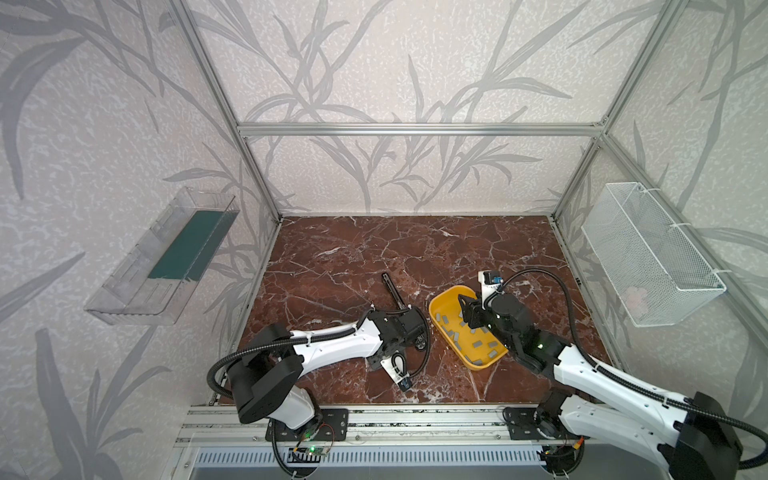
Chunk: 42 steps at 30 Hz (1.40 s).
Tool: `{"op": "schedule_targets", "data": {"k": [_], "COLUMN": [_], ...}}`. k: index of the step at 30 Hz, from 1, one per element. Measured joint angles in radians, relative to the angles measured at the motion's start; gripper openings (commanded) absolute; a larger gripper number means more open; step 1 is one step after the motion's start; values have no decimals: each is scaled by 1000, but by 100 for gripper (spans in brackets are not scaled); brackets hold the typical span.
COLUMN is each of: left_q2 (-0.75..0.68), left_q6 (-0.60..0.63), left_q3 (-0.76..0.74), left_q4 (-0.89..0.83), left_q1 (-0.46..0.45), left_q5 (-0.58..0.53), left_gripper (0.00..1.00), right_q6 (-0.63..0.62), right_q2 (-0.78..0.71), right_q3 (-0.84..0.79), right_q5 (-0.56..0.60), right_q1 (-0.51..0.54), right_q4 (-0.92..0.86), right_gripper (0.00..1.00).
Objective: Load the staples into the stapler
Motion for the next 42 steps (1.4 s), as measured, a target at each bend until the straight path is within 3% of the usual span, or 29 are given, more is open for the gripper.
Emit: {"op": "schedule_targets", "data": {"k": [29,35,38,42], "left_q2": [8,12,12,12], "left_q6": [11,18,18,18], "left_q3": [-32,-32,-31,-31], "left_q4": [44,43,41,42], "left_q1": [0,0,0,0], "left_q5": [-23,-24,-23,-22], "left_gripper": [38,22,2,0], "right_q6": [4,4,6,11], "right_q2": [15,15,15,15], "right_q3": [1,1,1,1], "right_q5": [-1,-1,-1,-2], "right_q1": [0,0,0,0], "right_q4": [0,0,0,0], "right_gripper": [58,58,58,58]}}
